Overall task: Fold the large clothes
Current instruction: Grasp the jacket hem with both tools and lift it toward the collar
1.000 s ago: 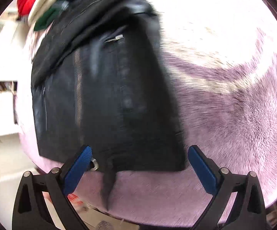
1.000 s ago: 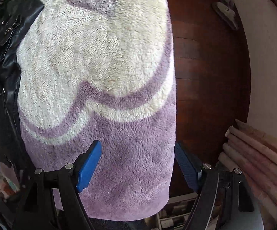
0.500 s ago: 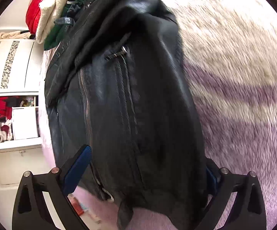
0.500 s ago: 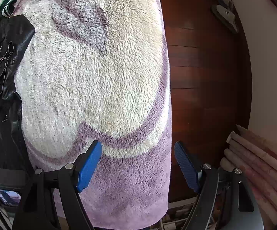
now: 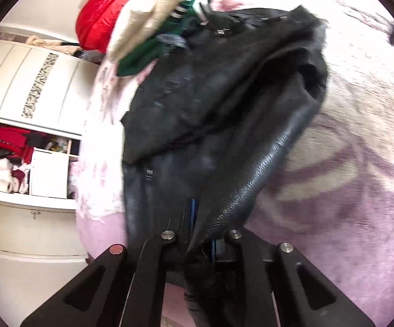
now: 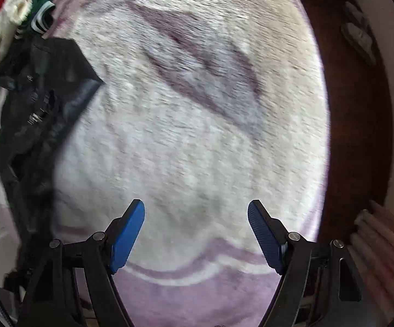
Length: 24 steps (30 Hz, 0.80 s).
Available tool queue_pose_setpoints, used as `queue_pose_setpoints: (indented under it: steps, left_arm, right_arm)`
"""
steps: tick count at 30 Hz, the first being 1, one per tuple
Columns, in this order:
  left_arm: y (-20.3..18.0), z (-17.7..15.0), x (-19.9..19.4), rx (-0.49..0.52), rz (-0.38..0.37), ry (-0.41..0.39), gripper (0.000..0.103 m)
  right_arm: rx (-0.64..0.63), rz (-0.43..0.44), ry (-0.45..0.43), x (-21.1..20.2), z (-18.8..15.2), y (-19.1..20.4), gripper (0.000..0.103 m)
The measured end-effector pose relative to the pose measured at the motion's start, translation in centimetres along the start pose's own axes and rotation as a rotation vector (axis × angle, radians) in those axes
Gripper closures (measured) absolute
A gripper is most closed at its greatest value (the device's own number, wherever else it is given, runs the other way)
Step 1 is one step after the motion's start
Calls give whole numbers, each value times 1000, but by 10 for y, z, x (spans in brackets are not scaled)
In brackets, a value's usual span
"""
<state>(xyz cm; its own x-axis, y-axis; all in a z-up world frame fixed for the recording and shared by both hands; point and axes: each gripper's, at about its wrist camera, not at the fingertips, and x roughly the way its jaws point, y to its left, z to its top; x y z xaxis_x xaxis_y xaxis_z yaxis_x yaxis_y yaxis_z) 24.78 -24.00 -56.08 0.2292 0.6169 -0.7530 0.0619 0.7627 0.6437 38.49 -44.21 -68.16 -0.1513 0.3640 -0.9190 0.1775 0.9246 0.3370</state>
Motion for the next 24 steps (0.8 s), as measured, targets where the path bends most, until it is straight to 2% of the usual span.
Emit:
queue_pose_setpoints:
  steps: [1,2,3,5,9,11,13,15,16,19,24]
  left_arm:
    - [8,1,3,-2,8,-4,95]
    - [13,2,7,-1,16,-7,95]
    - [17,3,11,1,14,-3,95]
    - [23,3,17,9,9,-4,95]
    - [25,3,19,34,0,-12,94]
    - [27,1,18,40,-2,-29,94]
    - [28,-1,19,46,-14,-39,94]
    - [31,-4,22,46,-31,-50,94]
    - [33,-6,23,44,-38,-53,94]
    - [46,-12,24,25,-82,-66,94]
    - [91,-28,19,-75,-200,-62,94]
  right_arm:
    - [27,137,-2,2,11,8,22]
    - [46,237,7,6,20,15,12]
    - [63,343,18,15,30,22,7]
    - [107,530,53,43,50,32,5]
    - [261,729,189,111,70,44,5]
    - [283,786,225,125,66,60,4]
    - [260,792,215,126,59,83,6]
    - [248,784,203,121,53,101,48]
    - [244,746,192,116,49,109,68]
    - [210,652,127,89,49,137,78]
    - [92,540,70,28,48,208,81]
